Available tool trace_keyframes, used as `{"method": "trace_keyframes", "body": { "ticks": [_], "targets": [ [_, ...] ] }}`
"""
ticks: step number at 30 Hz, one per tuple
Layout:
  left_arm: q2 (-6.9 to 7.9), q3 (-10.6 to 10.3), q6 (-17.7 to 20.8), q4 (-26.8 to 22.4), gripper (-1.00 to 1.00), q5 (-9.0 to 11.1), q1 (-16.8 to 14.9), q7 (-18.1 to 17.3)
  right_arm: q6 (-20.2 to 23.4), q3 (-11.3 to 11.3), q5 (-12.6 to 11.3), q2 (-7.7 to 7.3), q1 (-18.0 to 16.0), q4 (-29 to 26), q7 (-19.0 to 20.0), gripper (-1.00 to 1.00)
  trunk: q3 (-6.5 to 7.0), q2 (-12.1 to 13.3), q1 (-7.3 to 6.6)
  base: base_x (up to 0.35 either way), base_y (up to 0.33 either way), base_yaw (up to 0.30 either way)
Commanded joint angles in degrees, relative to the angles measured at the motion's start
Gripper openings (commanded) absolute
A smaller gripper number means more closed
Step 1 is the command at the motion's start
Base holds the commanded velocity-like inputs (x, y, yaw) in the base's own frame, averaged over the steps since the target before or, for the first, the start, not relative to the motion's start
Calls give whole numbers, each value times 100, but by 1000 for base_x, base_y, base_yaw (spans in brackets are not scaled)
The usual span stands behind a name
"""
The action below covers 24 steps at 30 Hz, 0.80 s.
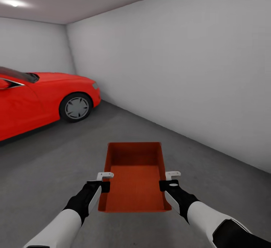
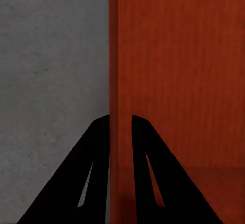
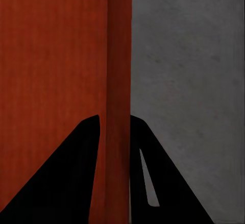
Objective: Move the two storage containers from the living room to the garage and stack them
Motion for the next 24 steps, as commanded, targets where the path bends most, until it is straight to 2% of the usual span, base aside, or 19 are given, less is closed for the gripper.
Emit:
{"method": "trace_keyframes", "body": {
  "ticks": [1,24],
  "targets": [
    [-20,29,-388,-26,-100,-220,-3,59,40,43,-64,20,-3,23,-61,-100,-13,-13,4,133,69,-285],
    [-20,29,-397,-19,-100,-232,-3,55,40,45,-64,20,-3,21,-61,-100,-13,-13,4,296,116,-285]
  ]
}}
